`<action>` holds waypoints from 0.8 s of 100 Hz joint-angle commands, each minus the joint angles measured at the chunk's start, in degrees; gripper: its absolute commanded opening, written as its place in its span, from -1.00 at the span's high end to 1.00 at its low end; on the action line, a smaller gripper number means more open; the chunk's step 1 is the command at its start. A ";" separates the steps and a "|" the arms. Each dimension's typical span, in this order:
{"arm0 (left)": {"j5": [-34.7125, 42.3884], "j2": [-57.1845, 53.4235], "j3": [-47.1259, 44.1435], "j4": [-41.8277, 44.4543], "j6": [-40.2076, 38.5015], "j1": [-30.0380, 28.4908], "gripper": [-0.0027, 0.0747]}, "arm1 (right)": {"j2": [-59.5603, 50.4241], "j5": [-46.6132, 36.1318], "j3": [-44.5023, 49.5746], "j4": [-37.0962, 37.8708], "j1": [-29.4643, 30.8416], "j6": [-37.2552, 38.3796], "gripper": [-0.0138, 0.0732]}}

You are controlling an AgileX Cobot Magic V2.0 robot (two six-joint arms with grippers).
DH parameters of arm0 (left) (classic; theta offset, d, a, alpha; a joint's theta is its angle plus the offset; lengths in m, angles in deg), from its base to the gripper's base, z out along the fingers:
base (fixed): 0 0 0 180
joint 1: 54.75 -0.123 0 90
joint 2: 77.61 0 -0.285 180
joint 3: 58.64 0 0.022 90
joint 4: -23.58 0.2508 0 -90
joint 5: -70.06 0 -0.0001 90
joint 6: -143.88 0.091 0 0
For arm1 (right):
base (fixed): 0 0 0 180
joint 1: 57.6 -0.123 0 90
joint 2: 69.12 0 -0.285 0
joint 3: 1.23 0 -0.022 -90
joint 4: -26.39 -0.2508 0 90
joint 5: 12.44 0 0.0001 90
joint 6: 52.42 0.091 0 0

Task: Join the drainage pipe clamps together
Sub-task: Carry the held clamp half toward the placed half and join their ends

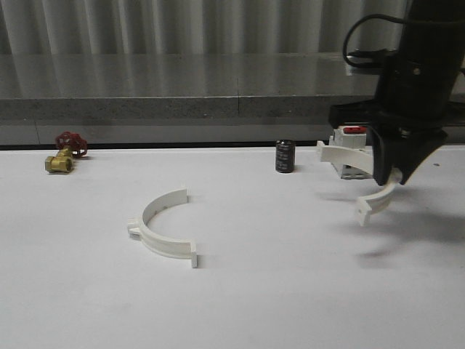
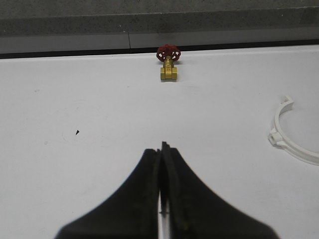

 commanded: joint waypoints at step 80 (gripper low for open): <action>3.92 0.32 1.51 -0.10 -0.04 -0.21 0.99 | 13.37 9.19 -22.19 1.36 -14.78 11.83 0.71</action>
